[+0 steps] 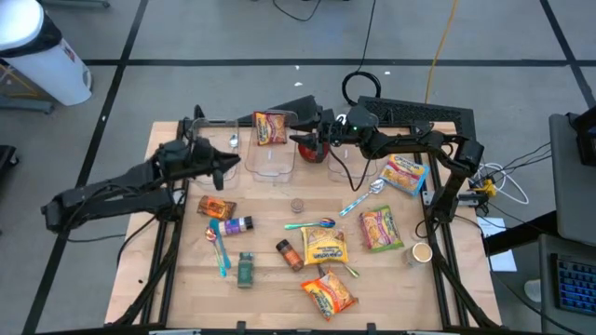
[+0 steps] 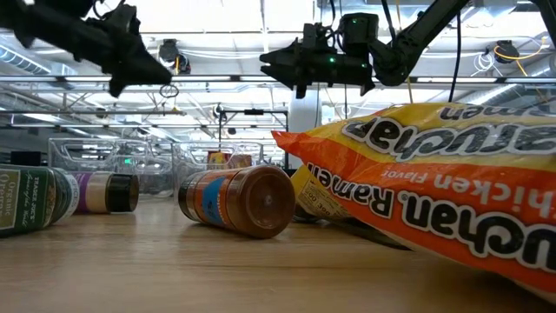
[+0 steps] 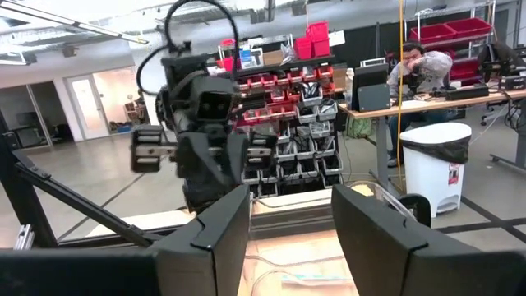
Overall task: Pick & Place Food Item
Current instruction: Put the brown seasoning bottle into the right transparent bin
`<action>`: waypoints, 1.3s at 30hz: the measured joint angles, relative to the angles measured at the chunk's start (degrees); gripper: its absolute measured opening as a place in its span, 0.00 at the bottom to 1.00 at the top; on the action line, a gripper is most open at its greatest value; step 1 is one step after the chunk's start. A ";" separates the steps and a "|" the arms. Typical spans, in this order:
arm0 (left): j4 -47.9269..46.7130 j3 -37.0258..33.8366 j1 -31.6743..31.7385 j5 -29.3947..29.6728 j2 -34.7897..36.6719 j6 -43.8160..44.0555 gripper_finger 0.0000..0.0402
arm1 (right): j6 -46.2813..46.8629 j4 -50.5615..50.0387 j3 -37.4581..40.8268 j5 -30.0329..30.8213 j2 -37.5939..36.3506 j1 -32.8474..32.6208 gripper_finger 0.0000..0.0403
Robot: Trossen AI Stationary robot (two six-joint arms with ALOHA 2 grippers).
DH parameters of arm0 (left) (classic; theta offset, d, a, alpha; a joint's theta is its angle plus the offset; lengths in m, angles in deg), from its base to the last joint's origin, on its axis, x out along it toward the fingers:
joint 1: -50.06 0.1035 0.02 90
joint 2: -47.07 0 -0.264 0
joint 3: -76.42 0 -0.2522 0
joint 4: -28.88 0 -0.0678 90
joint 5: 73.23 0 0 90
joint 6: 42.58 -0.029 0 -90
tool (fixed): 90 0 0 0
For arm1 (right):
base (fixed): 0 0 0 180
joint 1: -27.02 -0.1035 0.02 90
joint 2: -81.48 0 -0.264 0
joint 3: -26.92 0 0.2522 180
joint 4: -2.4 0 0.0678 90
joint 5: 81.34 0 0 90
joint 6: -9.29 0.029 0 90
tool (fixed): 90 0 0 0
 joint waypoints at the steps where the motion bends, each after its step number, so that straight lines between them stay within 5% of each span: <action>1: 4.09 -1.72 -0.83 -0.61 0.00 -0.96 0.18 | 0.02 -0.69 0.00 0.02 0.00 -0.10 0.41; 5: 16.18 -5.99 -3.35 -4.09 0.04 -5.58 0.18 | 0.00 -2.43 0.00 0.22 0.00 -0.85 0.41; 14: 25.70 -6.08 -6.89 -16.28 2.05 -13.37 0.18 | -4.62 -6.26 0.00 0.22 0.00 -4.43 0.41; 19: 25.46 -6.07 -6.80 -27.25 10.54 -16.43 0.18 | -4.01 -6.24 -0.01 0.25 0.00 -6.45 0.41; 23: 21.14 -5.99 -6.16 -30.20 19.49 -15.97 0.18 | -4.05 -6.24 0.00 0.22 0.00 -8.00 0.41; 30: 10.55 -6.00 -6.08 -24.91 29.86 -18.68 0.18 | -2.15 -6.29 -0.01 5.11 0.00 -12.16 0.41; 39: 6.28 -6.01 -6.06 -2.38 28.84 -19.40 0.18 | -11.28 -7.07 -0.02 10.27 0.00 -17.86 0.41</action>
